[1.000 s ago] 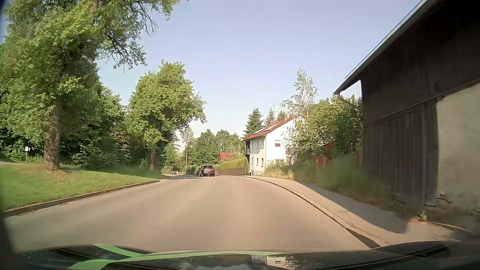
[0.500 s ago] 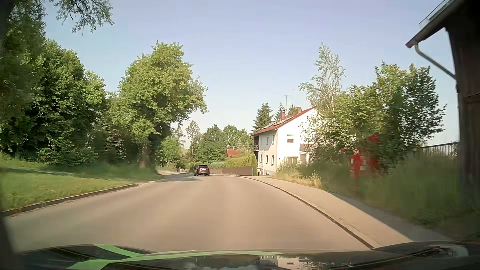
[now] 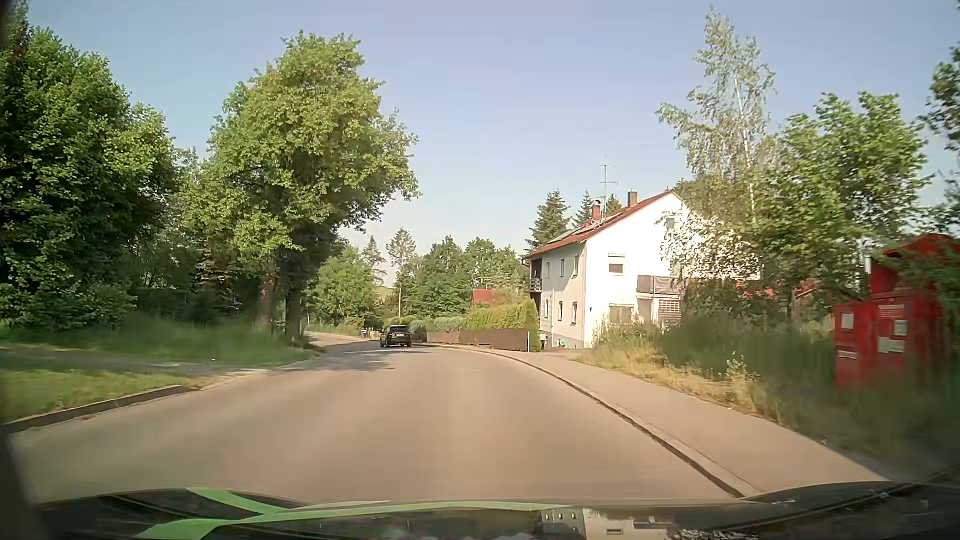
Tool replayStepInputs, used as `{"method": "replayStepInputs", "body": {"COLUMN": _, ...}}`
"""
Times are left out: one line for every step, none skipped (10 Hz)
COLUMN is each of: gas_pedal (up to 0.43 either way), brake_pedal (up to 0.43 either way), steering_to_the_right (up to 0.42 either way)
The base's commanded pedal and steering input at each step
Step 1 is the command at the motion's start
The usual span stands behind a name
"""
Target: Follow the waypoints while adhering to traffic rules and regulations
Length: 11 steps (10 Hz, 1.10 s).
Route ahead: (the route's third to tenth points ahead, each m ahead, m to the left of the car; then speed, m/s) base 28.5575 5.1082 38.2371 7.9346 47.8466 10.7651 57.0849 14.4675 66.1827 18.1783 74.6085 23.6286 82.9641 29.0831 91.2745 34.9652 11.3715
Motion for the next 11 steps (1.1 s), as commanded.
{"method": "replayStepInputs", "body": {"gas_pedal": 0.0, "brake_pedal": 0.0, "steering_to_the_right": -0.036}}
{"method": "replayStepInputs", "body": {"gas_pedal": 0.0, "brake_pedal": 0.0, "steering_to_the_right": -0.038}}
{"method": "replayStepInputs", "body": {"gas_pedal": 0.059, "brake_pedal": 0.0, "steering_to_the_right": -0.04}}
{"method": "replayStepInputs", "body": {"gas_pedal": 0.067, "brake_pedal": 0.0, "steering_to_the_right": -0.04}}
{"method": "replayStepInputs", "body": {"gas_pedal": 0.098, "brake_pedal": 0.0, "steering_to_the_right": -0.04}}
{"method": "replayStepInputs", "body": {"gas_pedal": 0.118, "brake_pedal": 0.0, "steering_to_the_right": -0.041}}
{"method": "replayStepInputs", "body": {"gas_pedal": 0.118, "brake_pedal": 0.0, "steering_to_the_right": -0.04}}
{"method": "replayStepInputs", "body": {"gas_pedal": 0.13, "brake_pedal": 0.0, "steering_to_the_right": -0.04}}
{"method": "replayStepInputs", "body": {"gas_pedal": 0.13, "brake_pedal": 0.0, "steering_to_the_right": -0.041}}
{"method": "replayStepInputs", "body": {"gas_pedal": 0.13, "brake_pedal": 0.0, "steering_to_the_right": -0.041}}
{"method": "replayStepInputs", "body": {"gas_pedal": 0.13, "brake_pedal": 0.0, "steering_to_the_right": -0.041}}
